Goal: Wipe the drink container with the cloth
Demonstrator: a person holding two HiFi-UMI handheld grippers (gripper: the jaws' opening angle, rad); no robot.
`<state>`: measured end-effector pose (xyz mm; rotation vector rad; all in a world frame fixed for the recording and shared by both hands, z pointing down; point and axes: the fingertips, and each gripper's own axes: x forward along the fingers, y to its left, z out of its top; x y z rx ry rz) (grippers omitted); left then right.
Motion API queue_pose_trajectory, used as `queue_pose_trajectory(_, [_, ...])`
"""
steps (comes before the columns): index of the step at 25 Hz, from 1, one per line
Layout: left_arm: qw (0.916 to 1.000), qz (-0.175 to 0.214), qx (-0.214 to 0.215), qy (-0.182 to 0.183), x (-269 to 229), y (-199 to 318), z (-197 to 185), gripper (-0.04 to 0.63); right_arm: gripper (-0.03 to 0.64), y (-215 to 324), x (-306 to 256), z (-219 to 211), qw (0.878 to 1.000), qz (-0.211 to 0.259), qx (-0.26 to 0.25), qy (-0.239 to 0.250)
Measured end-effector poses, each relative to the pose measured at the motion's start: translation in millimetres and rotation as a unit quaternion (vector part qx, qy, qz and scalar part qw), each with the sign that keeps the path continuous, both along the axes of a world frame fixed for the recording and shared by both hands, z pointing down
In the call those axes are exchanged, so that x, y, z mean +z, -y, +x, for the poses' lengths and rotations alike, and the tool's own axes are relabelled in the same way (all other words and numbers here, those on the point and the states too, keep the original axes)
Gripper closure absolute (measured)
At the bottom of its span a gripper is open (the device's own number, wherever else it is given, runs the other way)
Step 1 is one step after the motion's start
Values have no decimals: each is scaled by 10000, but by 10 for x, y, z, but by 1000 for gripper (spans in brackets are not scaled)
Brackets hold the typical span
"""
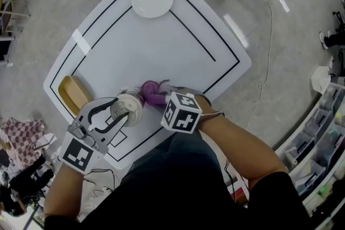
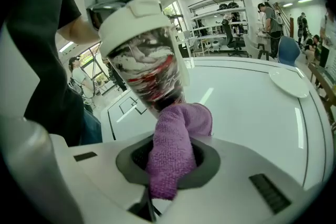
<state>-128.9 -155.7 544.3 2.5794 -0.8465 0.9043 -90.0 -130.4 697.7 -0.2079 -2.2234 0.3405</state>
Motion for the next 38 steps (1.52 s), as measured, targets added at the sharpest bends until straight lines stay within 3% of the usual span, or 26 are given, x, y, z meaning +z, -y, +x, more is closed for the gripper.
queue_pose_trajectory(5, [10000, 6, 16, 1, -8, 20, -15, 413, 548, 240, -456, 40, 9968, -113, -248, 750])
queue_pose_trajectory(10, [10000, 3, 48, 2, 6, 27, -23, 413, 548, 421, -891, -73, 9848, -347, -628, 1580])
queue_pose_trajectory(18, [9999, -73, 76, -54, 13, 31, -29, 413, 548, 411, -1054, -242, 9705, -824, -1166, 1944])
queue_pose_trajectory(29, [9996, -100, 191, -160, 28, 16, -38, 411, 548, 409, -602, -344, 9732, -1215, -1050, 1645])
queue_pose_trajectory(34, [9996, -129, 193, -148, 48, 8, -43, 411, 548, 388, -221, -377, 9835, -735, -1317, 999])
queue_pose_trajectory(38, [9996, -133, 190, -147, 50, 3, -43, 411, 548, 388, -56, -410, 9829, -282, -1734, 557])
